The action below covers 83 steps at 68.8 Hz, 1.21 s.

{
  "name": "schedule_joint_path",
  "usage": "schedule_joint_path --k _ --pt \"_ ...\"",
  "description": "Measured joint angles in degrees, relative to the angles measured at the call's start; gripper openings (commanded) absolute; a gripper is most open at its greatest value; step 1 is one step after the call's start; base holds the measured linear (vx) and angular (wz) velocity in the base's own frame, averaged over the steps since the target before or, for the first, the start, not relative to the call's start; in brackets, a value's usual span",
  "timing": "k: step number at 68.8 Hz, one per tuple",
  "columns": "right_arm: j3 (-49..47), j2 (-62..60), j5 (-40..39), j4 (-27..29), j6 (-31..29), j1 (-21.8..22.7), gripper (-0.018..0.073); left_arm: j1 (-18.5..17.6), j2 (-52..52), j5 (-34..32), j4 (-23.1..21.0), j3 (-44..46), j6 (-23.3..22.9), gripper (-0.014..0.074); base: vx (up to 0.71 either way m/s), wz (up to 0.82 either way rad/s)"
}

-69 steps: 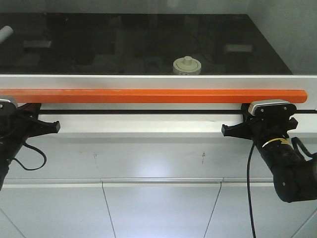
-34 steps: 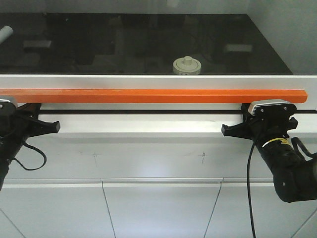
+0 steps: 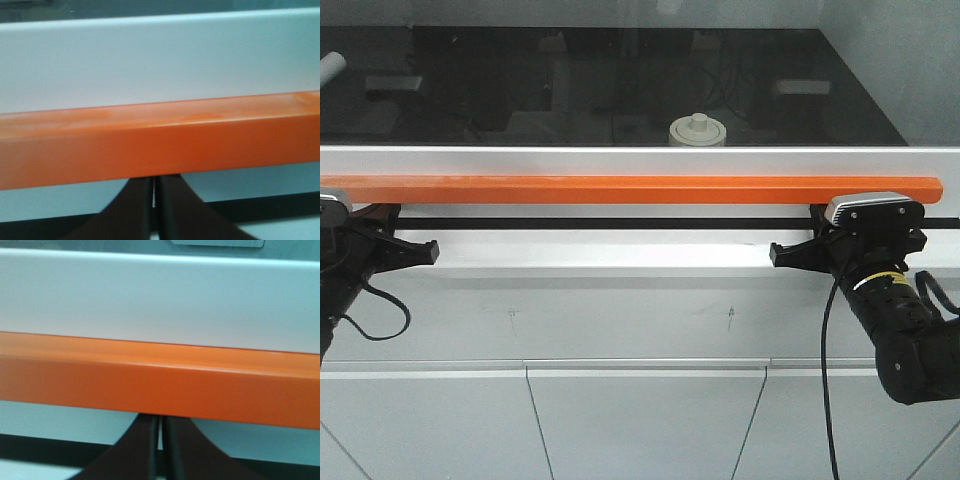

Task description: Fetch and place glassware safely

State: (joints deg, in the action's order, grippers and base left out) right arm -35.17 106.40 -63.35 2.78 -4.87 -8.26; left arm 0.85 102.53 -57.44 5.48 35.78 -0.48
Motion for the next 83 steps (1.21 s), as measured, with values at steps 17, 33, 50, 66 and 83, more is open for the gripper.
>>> schedule_joint_path --k 17,33,50,66,83 --pt "0.0 -2.0 0.9 0.0 0.0 0.0 -0.0001 0.0 -1.8 1.1 0.1 0.3 0.0 -0.0001 0.00 0.00" --pt "0.0 -4.2 1.6 0.1 0.0 0.0 -0.0001 0.0 -3.7 3.8 0.3 1.8 0.0 -0.0001 0.00 0.00" --pt "-0.2 -6.5 1.5 0.1 0.0 0.0 -0.0001 0.0 -6.9 9.2 0.7 3.9 -0.1 -0.0001 0.00 0.00" --pt "-3.5 -8.9 6.2 0.1 -0.1 0.0 -0.0001 0.0 -9.7 13.6 1.4 6.4 -0.2 -0.0001 0.00 0.01" --pt "-6.8 -12.6 11.7 0.0 -0.9 0.0 -0.0001 0.0 -12.7 18.1 1.7 9.8 -0.2 -0.0001 0.00 0.01"
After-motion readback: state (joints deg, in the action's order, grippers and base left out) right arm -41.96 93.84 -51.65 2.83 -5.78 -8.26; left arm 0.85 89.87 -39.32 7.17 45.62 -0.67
